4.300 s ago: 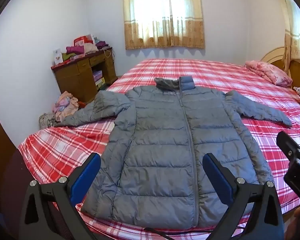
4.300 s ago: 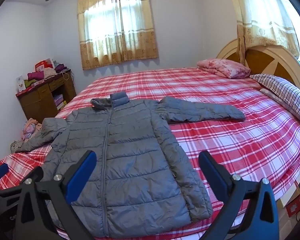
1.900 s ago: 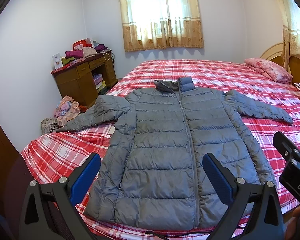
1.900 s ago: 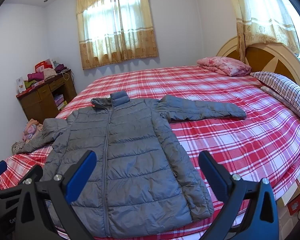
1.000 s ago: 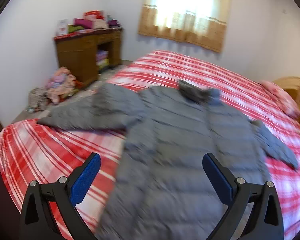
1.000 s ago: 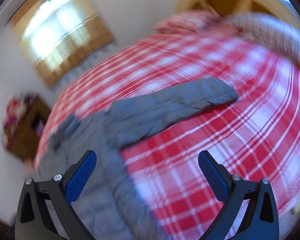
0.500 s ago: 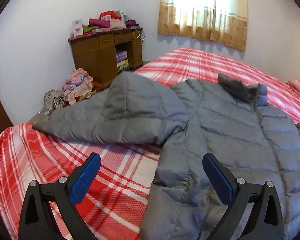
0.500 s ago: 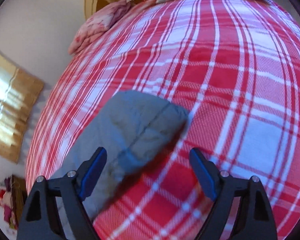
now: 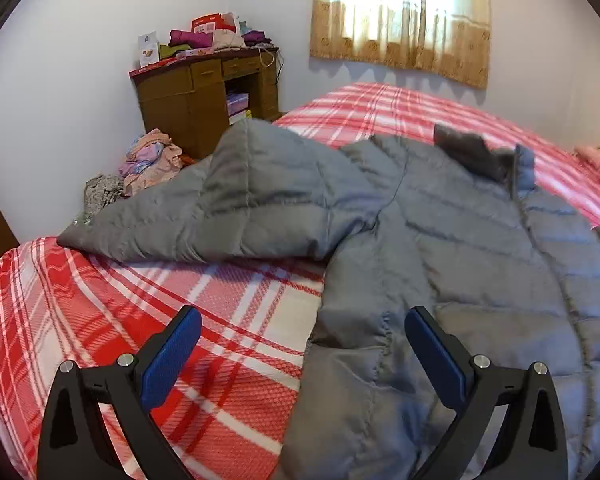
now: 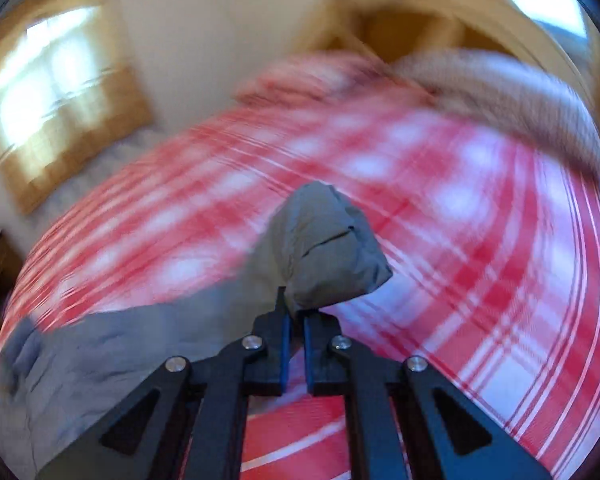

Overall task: Fold large clothes
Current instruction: 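Grasp the jacket sleeve cuff with the right gripper and fold it across the body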

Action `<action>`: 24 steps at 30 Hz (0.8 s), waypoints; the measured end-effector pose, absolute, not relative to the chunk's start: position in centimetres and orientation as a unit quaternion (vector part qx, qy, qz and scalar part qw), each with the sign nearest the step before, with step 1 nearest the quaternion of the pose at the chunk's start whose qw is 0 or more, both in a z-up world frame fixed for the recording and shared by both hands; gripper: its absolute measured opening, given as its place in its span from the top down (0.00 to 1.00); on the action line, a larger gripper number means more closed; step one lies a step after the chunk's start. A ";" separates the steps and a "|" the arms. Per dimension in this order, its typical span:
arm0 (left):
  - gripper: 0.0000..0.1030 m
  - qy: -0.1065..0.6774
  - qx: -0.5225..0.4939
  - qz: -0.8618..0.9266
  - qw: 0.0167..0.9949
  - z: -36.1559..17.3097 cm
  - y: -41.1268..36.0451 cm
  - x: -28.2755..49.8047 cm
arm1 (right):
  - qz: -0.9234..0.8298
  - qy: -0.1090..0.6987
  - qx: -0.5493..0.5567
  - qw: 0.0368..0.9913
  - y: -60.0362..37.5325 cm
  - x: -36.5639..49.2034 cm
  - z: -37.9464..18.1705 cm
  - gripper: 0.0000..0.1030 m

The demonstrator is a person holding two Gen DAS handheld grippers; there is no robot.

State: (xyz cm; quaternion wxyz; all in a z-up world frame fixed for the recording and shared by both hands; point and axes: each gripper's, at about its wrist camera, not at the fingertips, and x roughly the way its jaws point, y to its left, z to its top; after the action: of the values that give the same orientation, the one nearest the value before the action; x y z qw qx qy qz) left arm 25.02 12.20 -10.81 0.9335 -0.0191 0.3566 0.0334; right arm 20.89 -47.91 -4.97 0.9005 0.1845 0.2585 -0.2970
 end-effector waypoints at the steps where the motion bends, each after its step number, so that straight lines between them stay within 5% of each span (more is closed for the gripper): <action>1: 0.01 0.351 -0.025 0.030 0.936 -10.1 12.6 24.6 | -0.279 0.256 0.167 0.910 -46.1 21.3 -3.9 0.92; 9: 0.01 0.325 -0.030 0.037 0.945 -6.6 15.7 22.7 | -0.017 0.274 0.064 0.959 -22.6 26.7 -0.1 0.93; 19: 0.01 0.323 -0.044 0.069 0.943 -7.0 20.5 22.3 | 0.184 0.341 0.037 0.921 -1.5 32.8 -10.2 0.92; 21: 0.01 0.325 -0.041 0.070 0.942 -7.3 21.1 22.6 | 0.206 0.342 0.042 0.916 0.5 33.3 -12.0 0.84; 22: 0.01 0.328 -0.041 0.071 0.941 -7.4 21.3 22.8 | 0.216 0.344 0.043 0.913 1.2 33.3 -12.5 0.65; 23: 0.01 0.329 -0.043 0.071 0.941 -7.6 21.4 23.1 | 0.234 0.355 0.049 0.904 1.5 33.4 -13.1 0.33; 24: 0.01 0.331 -0.045 0.069 0.940 -7.7 21.4 23.3 | 0.243 0.354 0.060 0.901 1.2 33.4 -13.1 0.23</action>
State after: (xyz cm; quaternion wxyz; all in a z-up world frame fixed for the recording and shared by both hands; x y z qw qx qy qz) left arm 23.28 21.43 -7.66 0.9399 -0.0453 0.3314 0.0690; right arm 33.42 1.19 -13.13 0.9010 0.0601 0.3542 0.2431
